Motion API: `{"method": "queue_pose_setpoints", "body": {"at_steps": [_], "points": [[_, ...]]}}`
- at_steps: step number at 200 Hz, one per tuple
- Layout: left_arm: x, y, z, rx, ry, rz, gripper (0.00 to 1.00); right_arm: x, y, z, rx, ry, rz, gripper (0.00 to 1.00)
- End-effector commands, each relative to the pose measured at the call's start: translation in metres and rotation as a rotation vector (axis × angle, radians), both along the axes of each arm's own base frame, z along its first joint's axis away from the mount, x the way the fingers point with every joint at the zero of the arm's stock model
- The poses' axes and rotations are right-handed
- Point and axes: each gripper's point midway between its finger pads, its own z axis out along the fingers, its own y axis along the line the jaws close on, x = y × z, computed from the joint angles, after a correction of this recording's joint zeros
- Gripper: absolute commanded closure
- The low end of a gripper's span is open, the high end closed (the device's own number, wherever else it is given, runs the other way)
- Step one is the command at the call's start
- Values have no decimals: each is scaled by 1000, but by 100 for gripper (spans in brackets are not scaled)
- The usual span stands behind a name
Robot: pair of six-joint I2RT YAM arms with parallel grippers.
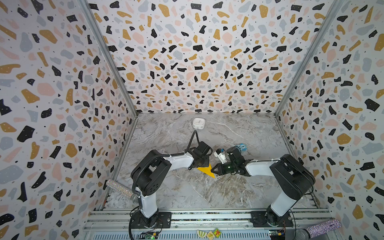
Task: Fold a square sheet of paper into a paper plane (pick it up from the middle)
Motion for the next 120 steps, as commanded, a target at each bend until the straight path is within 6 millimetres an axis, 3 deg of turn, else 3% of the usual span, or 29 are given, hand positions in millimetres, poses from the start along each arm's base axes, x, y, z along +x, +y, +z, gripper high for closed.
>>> {"method": "queue_pose_setpoints", "body": {"at_steps": [1, 23, 49, 74, 90, 120], "points": [[-23, 18, -31, 78, 113, -23, 85, 5, 4, 0, 4, 1, 5, 94], [-16, 8, -17, 36, 81, -41, 87, -1, -2, -14, -31, 32, -3, 95], [-1, -21, 25, -93, -12, -105, 87, -9, -11, -32, -81, 68, -14, 96], [1, -36, 59, -220, -94, -142, 86, -14, -20, -43, -121, 93, -29, 97], [-6, -37, 68, -287, -125, -153, 86, -13, -22, -45, -128, 98, -36, 97], [-24, -31, 67, -356, -147, -181, 86, -13, -21, -45, -128, 101, -37, 98]]}}
